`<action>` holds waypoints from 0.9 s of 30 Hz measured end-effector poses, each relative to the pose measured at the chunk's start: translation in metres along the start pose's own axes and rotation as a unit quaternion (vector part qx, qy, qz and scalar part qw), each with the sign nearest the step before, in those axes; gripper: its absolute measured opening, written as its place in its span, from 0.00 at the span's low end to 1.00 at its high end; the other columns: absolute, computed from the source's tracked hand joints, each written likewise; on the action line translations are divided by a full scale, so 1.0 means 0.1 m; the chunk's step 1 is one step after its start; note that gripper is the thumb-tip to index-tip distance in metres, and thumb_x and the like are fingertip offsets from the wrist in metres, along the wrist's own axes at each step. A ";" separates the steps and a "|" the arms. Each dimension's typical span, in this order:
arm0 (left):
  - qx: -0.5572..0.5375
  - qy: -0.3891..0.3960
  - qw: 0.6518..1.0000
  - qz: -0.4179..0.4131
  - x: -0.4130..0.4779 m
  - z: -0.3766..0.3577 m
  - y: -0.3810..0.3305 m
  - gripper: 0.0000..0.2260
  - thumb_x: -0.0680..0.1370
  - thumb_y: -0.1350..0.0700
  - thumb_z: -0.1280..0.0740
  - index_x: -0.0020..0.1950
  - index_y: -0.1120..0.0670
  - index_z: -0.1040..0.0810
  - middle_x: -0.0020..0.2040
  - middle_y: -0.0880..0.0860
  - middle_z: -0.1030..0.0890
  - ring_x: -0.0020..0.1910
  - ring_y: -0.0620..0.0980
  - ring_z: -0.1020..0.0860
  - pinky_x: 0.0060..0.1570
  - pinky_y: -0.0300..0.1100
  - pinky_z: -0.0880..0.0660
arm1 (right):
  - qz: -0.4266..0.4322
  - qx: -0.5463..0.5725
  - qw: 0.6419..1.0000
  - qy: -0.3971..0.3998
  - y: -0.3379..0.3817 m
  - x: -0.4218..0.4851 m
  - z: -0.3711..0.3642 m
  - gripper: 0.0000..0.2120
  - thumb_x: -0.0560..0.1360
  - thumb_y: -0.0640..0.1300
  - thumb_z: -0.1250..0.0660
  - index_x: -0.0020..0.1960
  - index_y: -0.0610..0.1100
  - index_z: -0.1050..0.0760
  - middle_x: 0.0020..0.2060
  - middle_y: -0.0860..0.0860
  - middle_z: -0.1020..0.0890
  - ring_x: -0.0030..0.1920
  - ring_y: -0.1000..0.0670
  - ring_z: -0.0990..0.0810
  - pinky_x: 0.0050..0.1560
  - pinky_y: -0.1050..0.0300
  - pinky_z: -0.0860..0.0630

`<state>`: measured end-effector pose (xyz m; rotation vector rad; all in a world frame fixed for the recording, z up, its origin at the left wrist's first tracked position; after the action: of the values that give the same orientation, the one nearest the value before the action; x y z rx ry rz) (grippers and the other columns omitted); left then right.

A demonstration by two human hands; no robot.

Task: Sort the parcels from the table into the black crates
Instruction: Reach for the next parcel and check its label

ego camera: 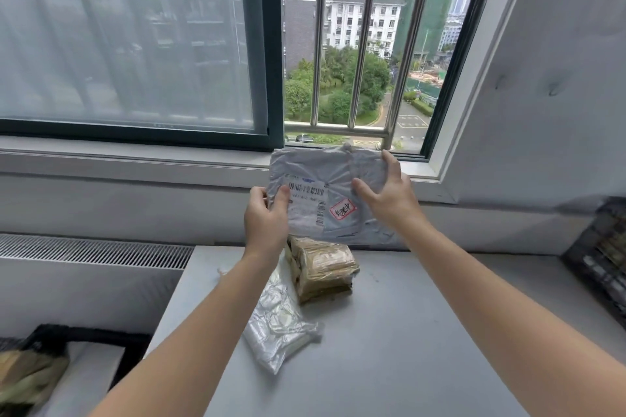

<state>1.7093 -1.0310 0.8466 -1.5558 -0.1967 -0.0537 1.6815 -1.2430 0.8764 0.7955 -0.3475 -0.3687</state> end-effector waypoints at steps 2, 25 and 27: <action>-0.025 0.010 1.000 0.013 -0.09 -0.06 -0.05 0.12 0.81 0.47 0.34 0.46 0.54 0.30 0.41 0.54 0.21 0.40 0.51 0.21 0.41 0.51 0.21 | 0.005 0.010 1.000 0.011 -0.01 0.01 0.07 0.43 0.72 0.63 0.30 0.78 0.59 0.51 0.69 0.41 0.34 0.62 0.38 0.25 0.57 0.38 0.22; -0.080 0.139 0.987 -0.010 -0.59 -0.16 -0.39 0.02 0.80 0.57 0.32 0.52 0.53 0.23 0.49 0.55 0.15 0.48 0.52 0.15 0.47 0.47 0.18 | 0.146 0.016 0.984 -0.098 0.01 -0.10 0.92 0.42 0.68 0.61 0.24 0.76 0.63 0.42 0.68 0.50 0.28 0.64 0.47 0.25 0.63 0.43 0.24; -0.078 0.138 0.987 -0.008 -0.59 -0.16 -0.40 0.02 0.80 0.57 0.32 0.52 0.53 0.23 0.49 0.55 0.15 0.49 0.53 0.15 0.48 0.49 0.18 | 0.148 0.011 0.984 -0.102 0.03 -0.12 0.93 0.42 0.68 0.61 0.24 0.76 0.62 0.42 0.68 0.49 0.28 0.65 0.47 0.26 0.62 0.42 0.24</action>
<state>1.6468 -1.0526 0.8765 -1.6837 0.0143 -0.3019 1.6311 -1.2939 0.9368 0.7154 -0.6539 -0.1670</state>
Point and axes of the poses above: each hand's wrist, its own x-axis towards the middle knuckle, its own z-axis out of the back of the hand, y = z × x, the point moved 1 cm from there along x, towards the middle knuckle
